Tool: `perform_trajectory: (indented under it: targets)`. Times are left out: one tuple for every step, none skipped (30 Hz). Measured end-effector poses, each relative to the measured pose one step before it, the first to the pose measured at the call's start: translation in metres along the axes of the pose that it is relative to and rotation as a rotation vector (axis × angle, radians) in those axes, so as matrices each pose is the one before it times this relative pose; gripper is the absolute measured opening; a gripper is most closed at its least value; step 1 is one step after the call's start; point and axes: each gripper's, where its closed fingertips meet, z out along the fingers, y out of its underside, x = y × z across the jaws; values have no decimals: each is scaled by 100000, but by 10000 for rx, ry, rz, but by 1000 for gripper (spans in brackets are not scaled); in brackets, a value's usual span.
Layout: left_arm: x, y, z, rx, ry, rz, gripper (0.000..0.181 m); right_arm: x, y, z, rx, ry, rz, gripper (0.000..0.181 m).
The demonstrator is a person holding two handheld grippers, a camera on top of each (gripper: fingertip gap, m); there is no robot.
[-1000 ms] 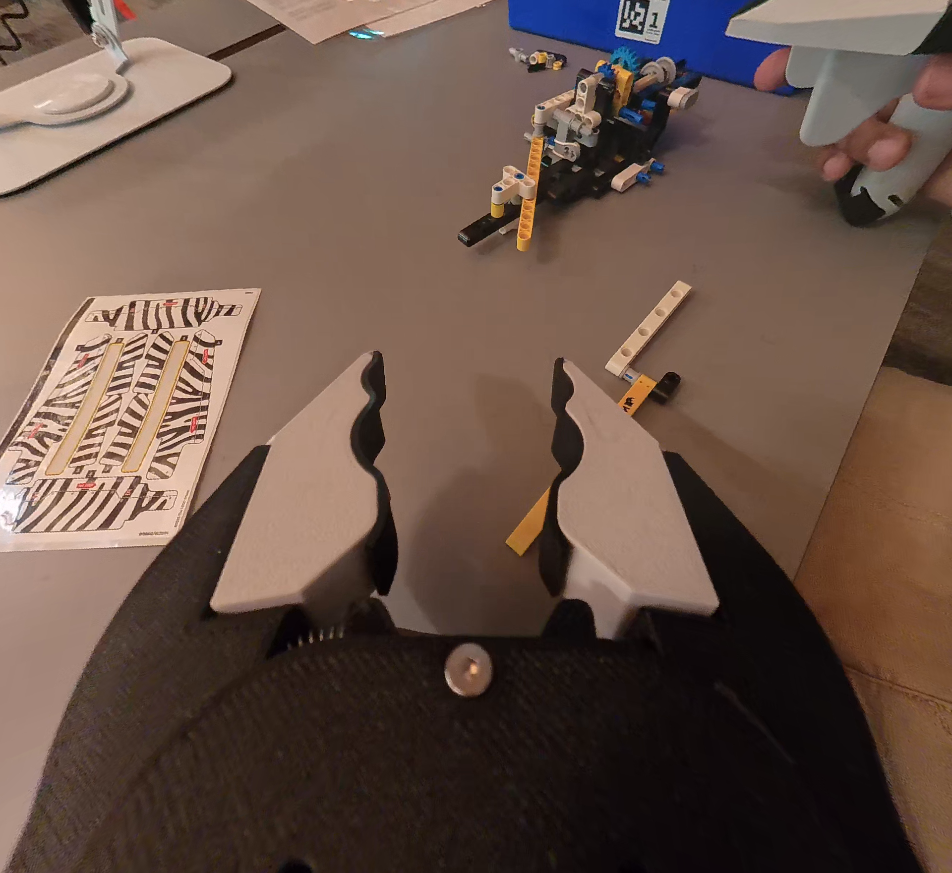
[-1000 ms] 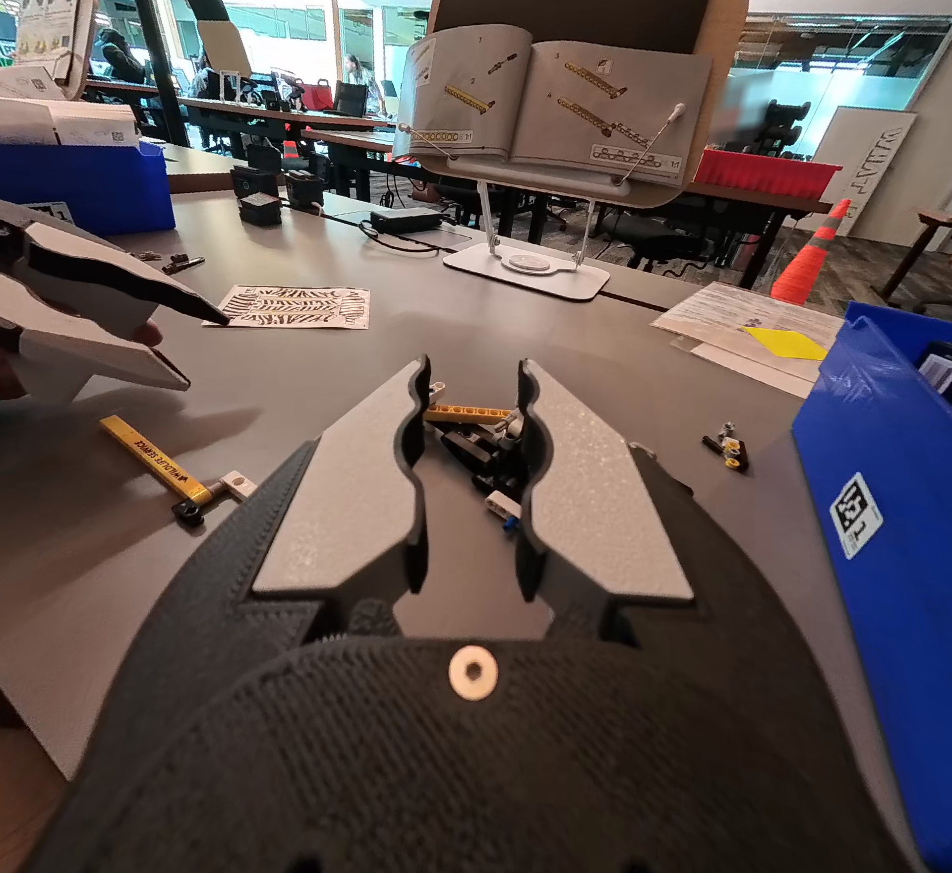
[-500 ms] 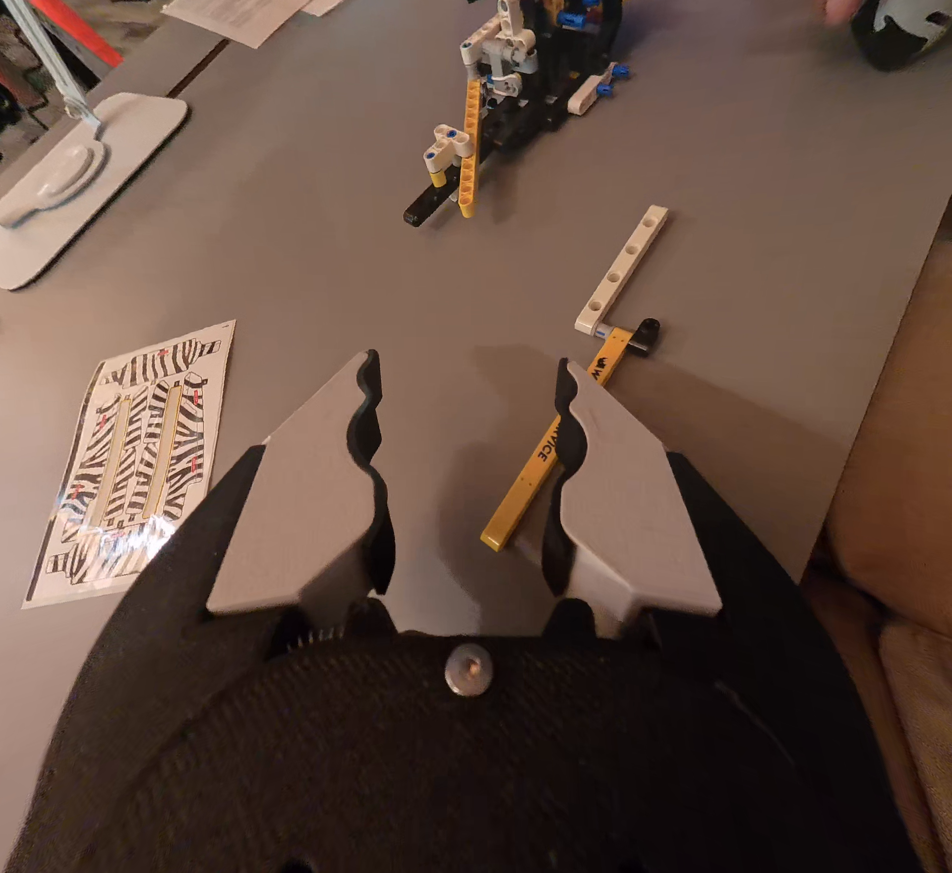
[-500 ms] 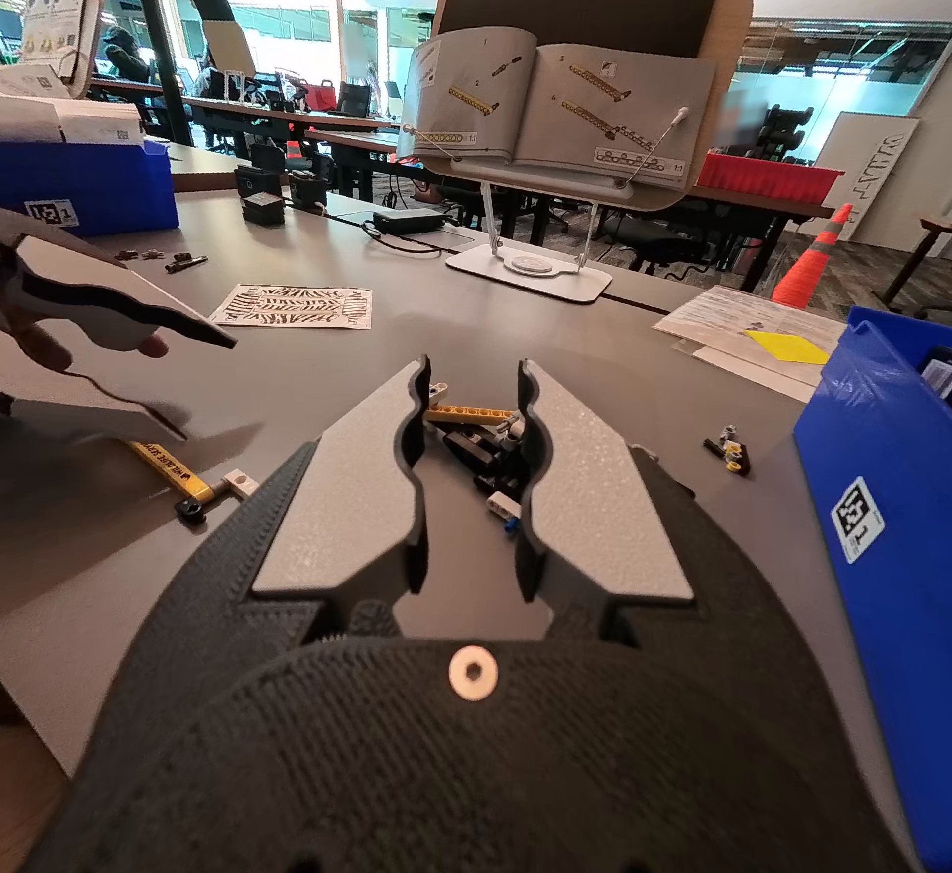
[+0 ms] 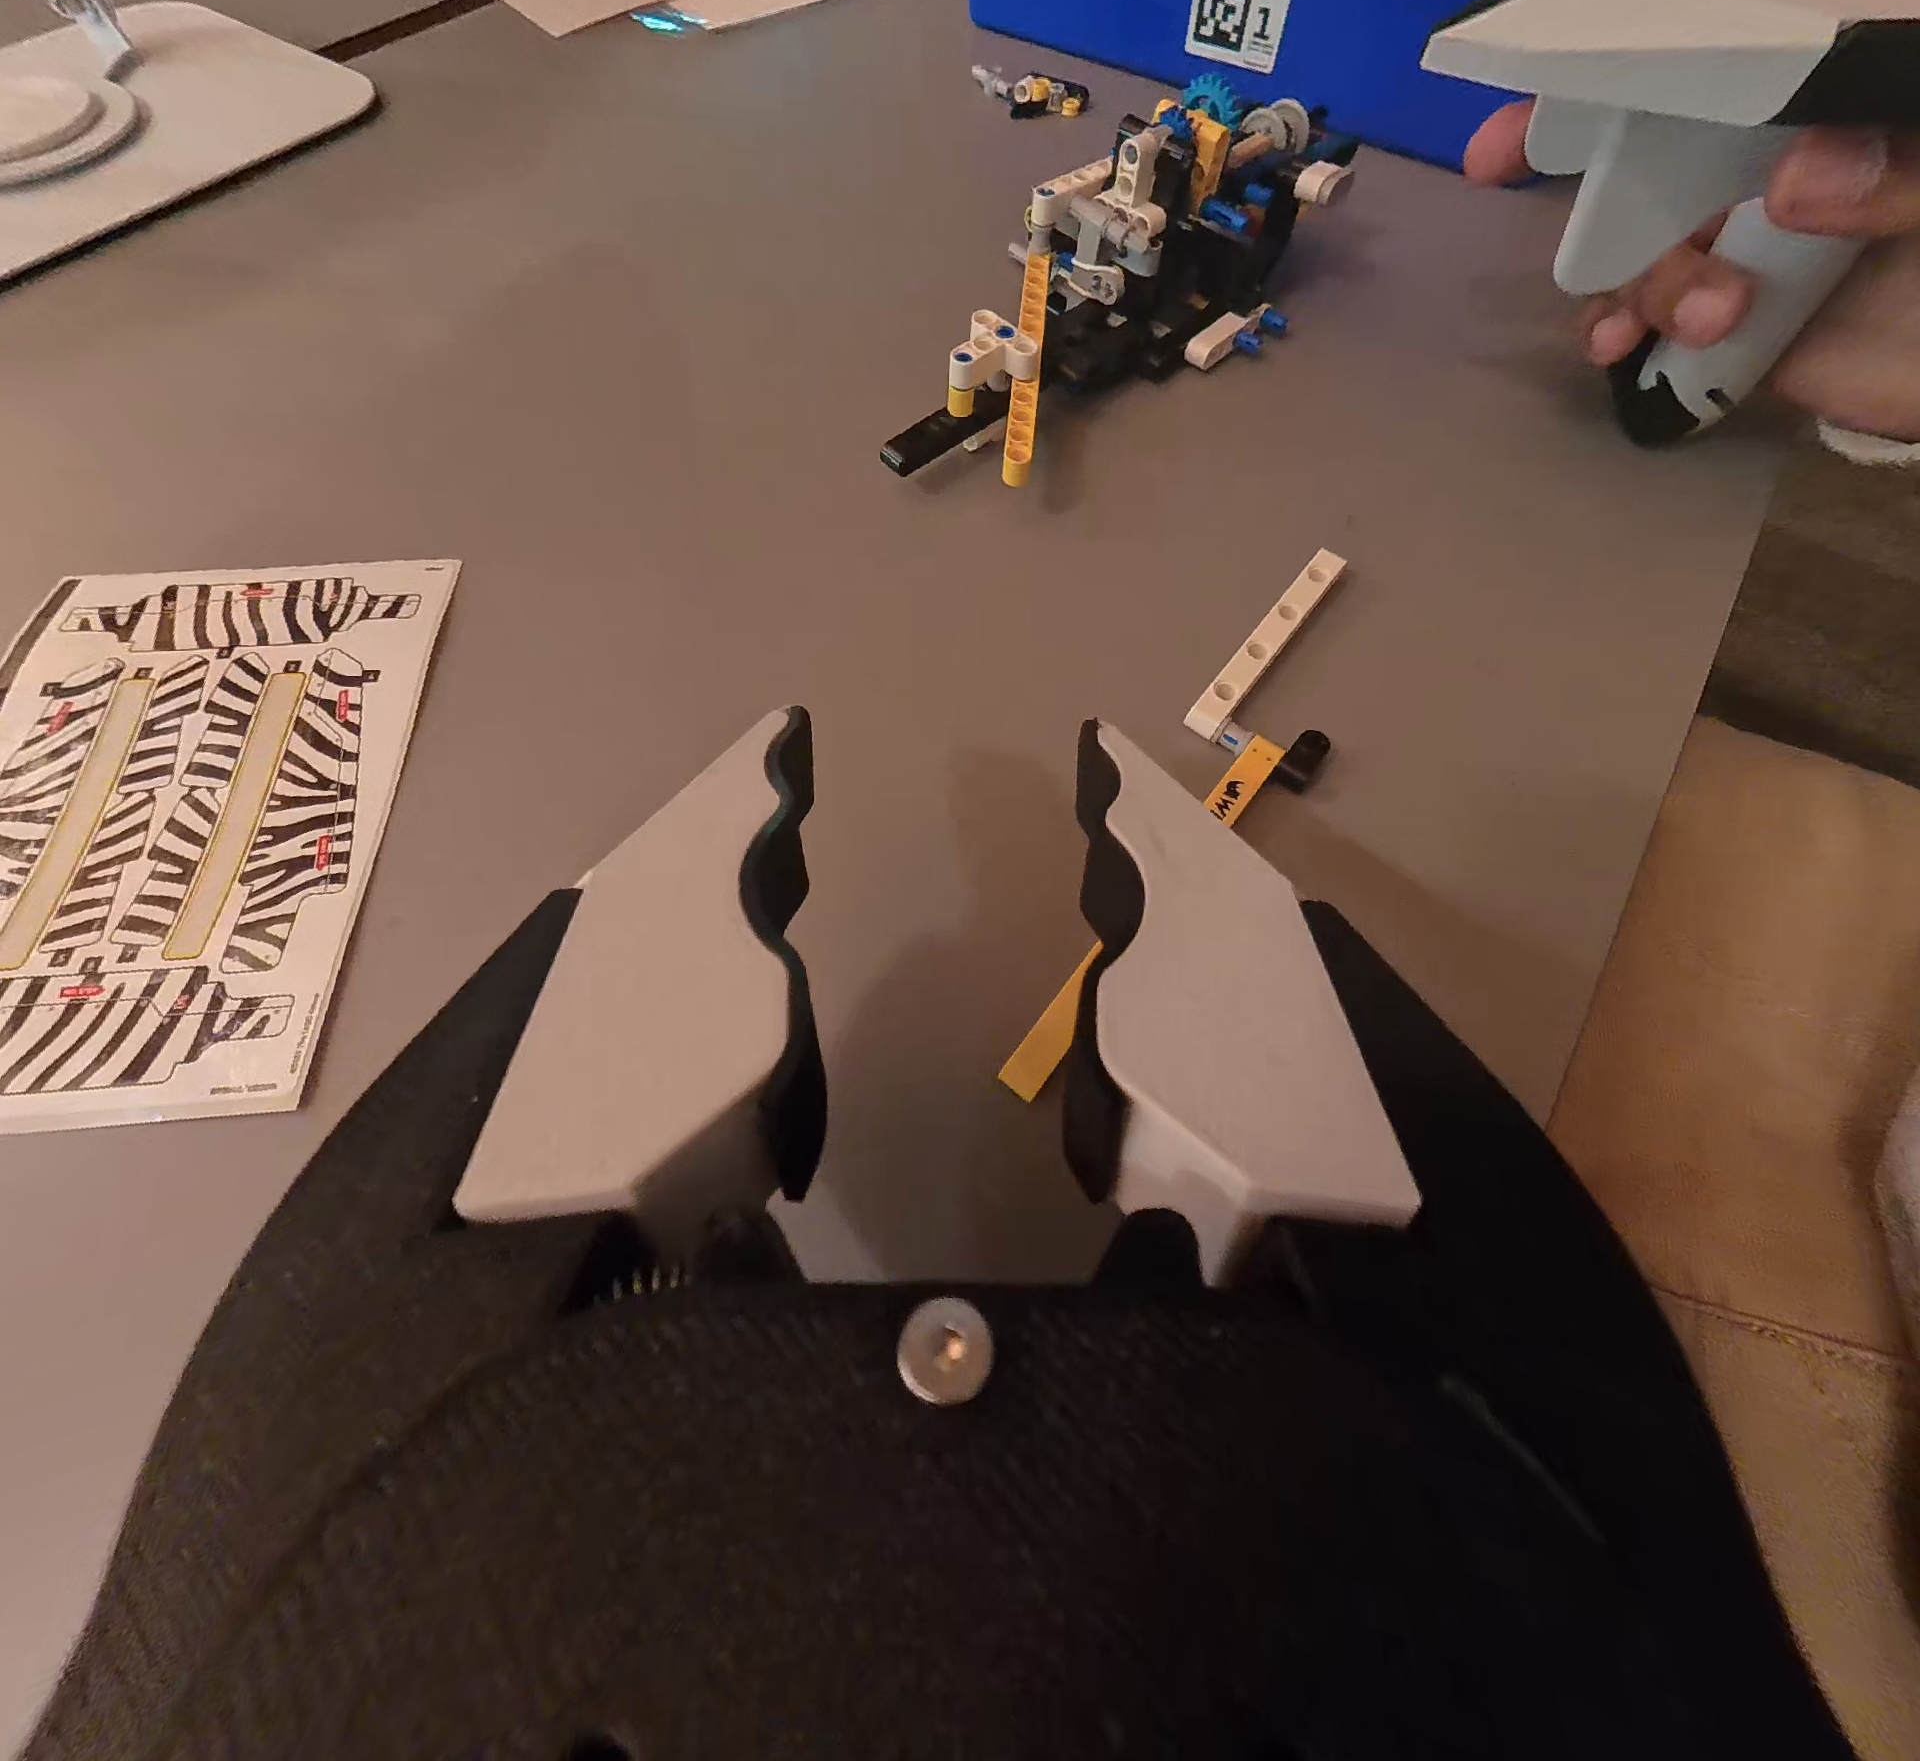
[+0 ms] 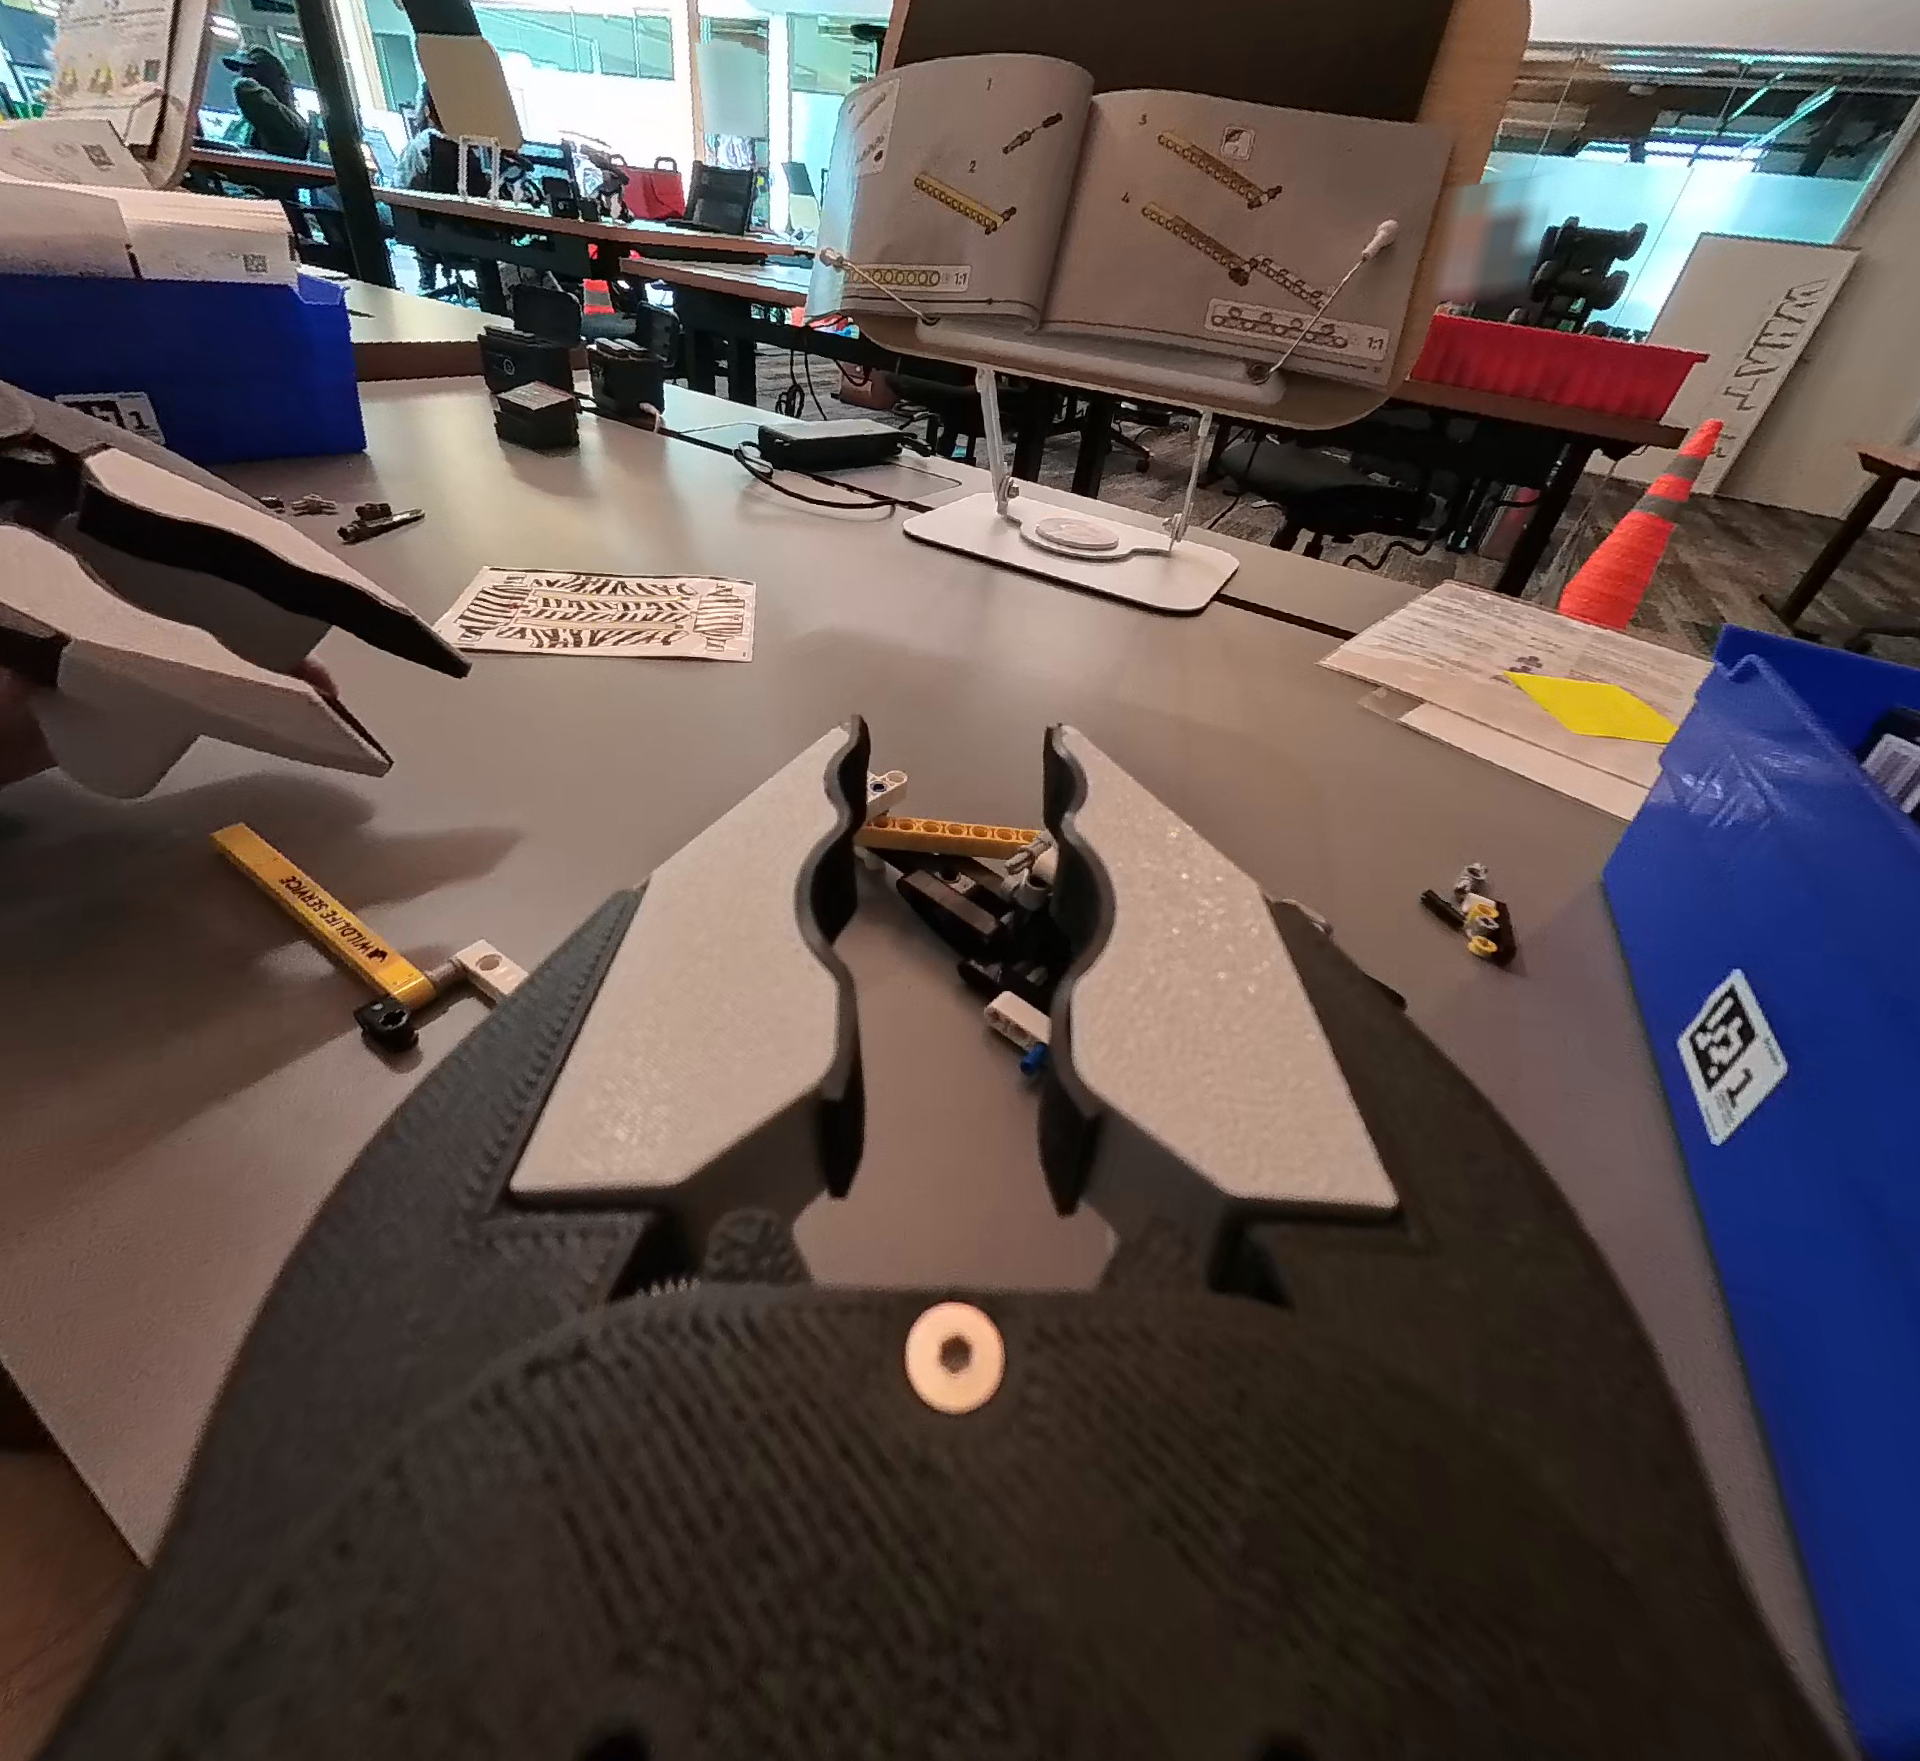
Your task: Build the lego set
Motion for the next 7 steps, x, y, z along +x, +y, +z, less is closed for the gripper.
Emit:
perform_trajectory:
  targets:
    - [52,37,41,-34,-16,65,50,-16,12,6,-9,-9,-2,31]
    - [75,50,34,-44,-18,92,50,-12,19,8,-7,-6,-5,31]
    - [153,53,44,-43,24,116,49,-19,3,4,-4,-3,-6,31]
    - [283,32,19,-32,110,144,46,-13,3,2,-3,-5,-4,31]
    - [388,41,-4,-20,166,172,44,-6,6,2,3,-5,-3,31]
    - [550,90,-76,-31,255,227,40,3,-6,-9,5,-2,0,31]
    - [959,268,-193,-104,494,309,33,-2,-7,-9,6,-4,4,31]
